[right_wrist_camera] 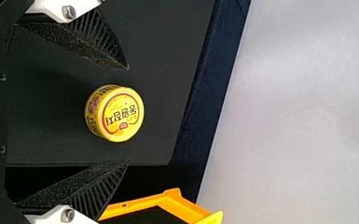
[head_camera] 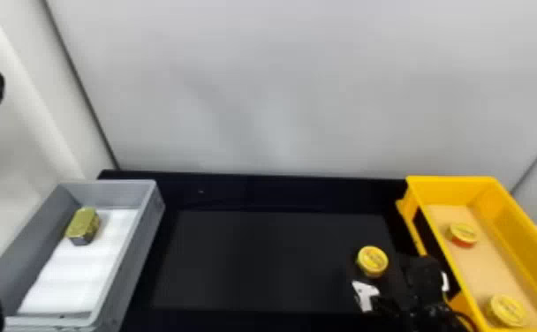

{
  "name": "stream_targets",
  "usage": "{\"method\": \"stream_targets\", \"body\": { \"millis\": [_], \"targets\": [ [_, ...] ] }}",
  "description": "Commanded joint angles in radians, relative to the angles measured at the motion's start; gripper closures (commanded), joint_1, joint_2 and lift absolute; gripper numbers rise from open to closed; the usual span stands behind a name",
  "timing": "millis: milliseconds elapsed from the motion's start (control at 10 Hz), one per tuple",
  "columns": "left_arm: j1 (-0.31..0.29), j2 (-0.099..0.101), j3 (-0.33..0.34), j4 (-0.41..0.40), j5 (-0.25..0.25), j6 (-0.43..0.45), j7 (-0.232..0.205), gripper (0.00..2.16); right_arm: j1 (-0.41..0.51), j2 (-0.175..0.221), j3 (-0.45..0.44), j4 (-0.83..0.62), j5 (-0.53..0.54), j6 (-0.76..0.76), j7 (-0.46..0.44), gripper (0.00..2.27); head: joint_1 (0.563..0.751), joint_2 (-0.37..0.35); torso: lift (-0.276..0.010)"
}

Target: Pick up the round yellow can and place it in the yellow rectangular box

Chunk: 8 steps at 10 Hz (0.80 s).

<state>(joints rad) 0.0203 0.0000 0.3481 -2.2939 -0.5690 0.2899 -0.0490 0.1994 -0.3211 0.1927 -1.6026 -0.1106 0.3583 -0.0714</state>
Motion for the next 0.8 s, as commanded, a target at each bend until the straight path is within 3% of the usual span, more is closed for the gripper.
{"method": "stream_targets", "body": {
  "millis": [0, 700],
  "targets": [
    [0.003, -0.003, -0.001, 0.001, 0.0, 0.0, 0.0, 0.0, 0.0, 0.0, 0.001, 0.006, -0.011, 0.012, -0.019, 0.09, 0.686, 0.014, -0.056],
    [0.006, -0.003, -0.007, -0.004, -0.011, 0.0, -0.005, 0.0, -0.078, -0.003, 0.047, 0.109, -0.103, -0.022, -0.076, 0.0, 0.686, 0.014, -0.056]
  ]
}}
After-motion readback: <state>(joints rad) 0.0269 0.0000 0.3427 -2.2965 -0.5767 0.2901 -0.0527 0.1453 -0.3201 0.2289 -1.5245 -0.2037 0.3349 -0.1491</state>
